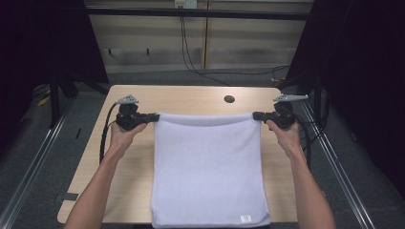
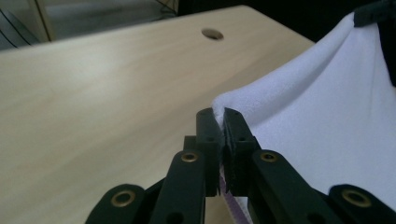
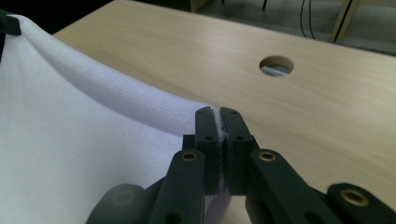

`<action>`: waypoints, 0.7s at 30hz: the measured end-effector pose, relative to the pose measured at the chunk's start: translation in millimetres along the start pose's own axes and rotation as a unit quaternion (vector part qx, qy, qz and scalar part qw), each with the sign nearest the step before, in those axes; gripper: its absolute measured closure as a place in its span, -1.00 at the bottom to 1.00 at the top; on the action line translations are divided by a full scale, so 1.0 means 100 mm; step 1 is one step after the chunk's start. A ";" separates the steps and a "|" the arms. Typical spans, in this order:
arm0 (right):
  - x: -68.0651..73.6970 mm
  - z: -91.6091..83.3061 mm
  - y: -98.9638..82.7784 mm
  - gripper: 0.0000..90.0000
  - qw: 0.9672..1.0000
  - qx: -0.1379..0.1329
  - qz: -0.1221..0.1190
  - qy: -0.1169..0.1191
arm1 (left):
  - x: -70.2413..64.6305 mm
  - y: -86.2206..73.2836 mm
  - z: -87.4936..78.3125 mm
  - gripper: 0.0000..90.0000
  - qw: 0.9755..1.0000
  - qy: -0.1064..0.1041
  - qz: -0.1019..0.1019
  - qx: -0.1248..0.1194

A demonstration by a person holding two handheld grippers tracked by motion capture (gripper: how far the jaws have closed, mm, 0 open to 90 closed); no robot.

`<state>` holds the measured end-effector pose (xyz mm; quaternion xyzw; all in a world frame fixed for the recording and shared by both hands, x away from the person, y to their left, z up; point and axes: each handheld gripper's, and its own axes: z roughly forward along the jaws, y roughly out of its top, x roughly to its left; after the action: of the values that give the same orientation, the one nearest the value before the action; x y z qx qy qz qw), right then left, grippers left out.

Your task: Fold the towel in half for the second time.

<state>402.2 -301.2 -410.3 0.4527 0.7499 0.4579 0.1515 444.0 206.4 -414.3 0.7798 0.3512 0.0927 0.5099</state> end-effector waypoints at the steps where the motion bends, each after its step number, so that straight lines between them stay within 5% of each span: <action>1: 0.00 0.00 0.04 0.93 1.000 -0.003 0.000 -0.002 | 0.00 0.04 -0.01 0.93 1.000 -0.003 0.000 -0.009; 5: 0.00 -0.02 0.10 0.93 0.999 -0.033 0.000 0.006 | -0.04 0.07 -0.10 0.93 1.000 -0.007 0.012 -0.016; 10: 0.14 -0.25 0.02 0.93 0.998 -0.037 -0.029 0.033 | -0.22 -0.01 -0.34 0.93 0.999 -0.023 0.045 -0.009; 15: 0.34 -0.55 -0.03 0.93 0.997 -0.030 -0.063 0.040 | -0.54 -0.05 -0.59 0.93 0.997 -0.042 0.068 -0.017; 18: 0.47 -0.73 -0.18 0.93 0.996 -0.030 -0.073 0.049 | -0.67 -0.18 -0.70 0.93 0.995 -0.055 0.077 -0.013; 21: 0.61 -0.82 -0.43 0.93 0.995 -0.017 -0.077 0.066 | -0.77 -0.51 -0.81 0.92 0.995 -0.066 0.068 0.009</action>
<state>293.1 -303.8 -390.6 0.3596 0.7831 0.4864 0.1444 323.8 227.9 -404.1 0.8109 0.2641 0.0721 0.5171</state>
